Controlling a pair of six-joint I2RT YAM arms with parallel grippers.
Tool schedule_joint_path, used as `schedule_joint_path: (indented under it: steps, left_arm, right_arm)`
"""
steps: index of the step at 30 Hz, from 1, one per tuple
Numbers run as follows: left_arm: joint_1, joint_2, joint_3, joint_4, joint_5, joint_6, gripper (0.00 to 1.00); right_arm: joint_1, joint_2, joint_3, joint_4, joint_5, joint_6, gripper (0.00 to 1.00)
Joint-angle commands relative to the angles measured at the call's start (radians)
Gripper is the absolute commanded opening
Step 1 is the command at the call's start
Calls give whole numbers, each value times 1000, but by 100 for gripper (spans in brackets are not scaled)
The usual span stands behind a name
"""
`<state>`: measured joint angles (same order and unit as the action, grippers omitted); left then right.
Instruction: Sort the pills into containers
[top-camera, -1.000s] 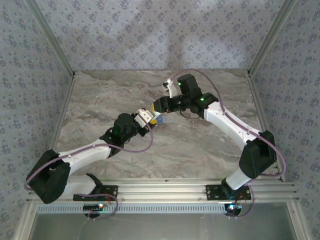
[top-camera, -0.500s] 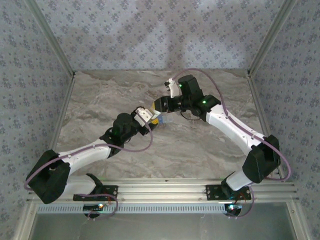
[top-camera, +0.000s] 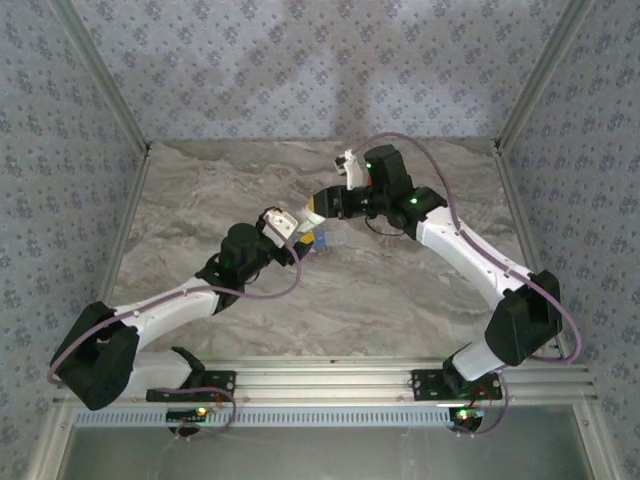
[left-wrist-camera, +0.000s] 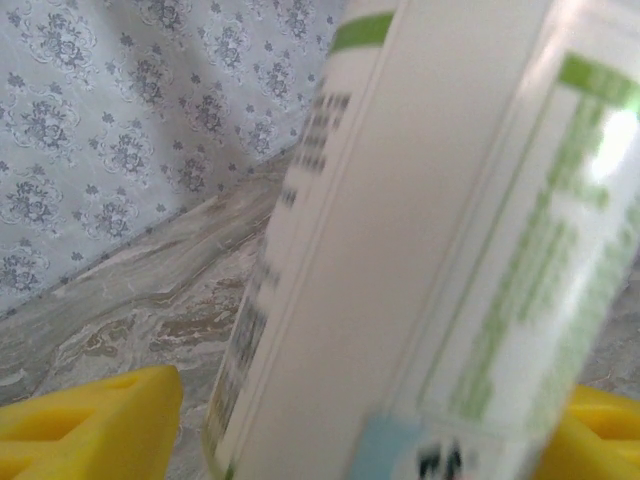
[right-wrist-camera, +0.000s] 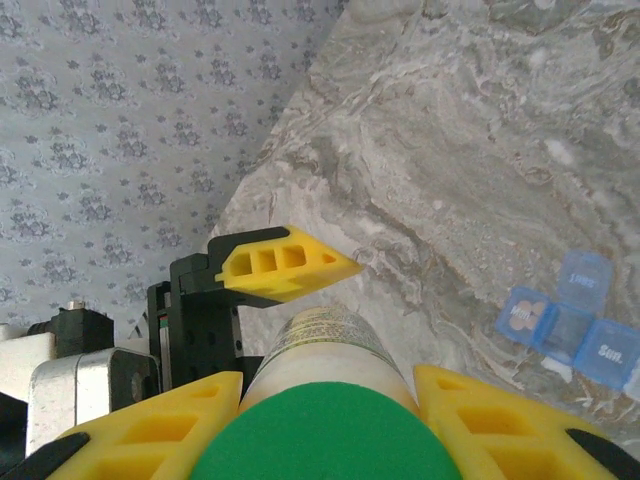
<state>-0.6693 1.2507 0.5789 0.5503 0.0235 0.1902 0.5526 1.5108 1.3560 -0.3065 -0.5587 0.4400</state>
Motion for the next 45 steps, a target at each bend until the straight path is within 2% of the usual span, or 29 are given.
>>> schedule_joint_path:
  steps: [1,5,6,7,17,23,30,39,45]
  left_arm:
    - [12,-26,12,11,34,-20,78]
    - [27,-38,15,-8,90,-18,82]
    - [32,-43,16,-20,128,-17,86]
    - [36,-47,17,-27,168,-18,98]
    - [60,-23,79,-114,515,-33,99]
    - [63,-29,86,-116,600,-34,97]
    - [62,-25,100,-114,668,-46,89]
    - [63,-26,118,-145,723,-35,84]
    - [61,-19,131,-155,780,-41,85]
  right_arm:
    - [-23,-47,5,27,-61,-46,1]
    - [-44,-54,33,-32,-83,-131,1]
    - [-53,-55,41,-46,-99,-167,1]
    - [-64,-55,46,-63,-117,-208,0]
    - [-94,-40,78,-136,-381,-553,0]
    - [-85,-37,117,-262,-500,-761,0]
    - [-60,-26,168,-442,-477,-926,0]
    - [-24,-19,217,-559,-426,-1018,0]
    - [2,1,247,-605,-355,-1037,0]
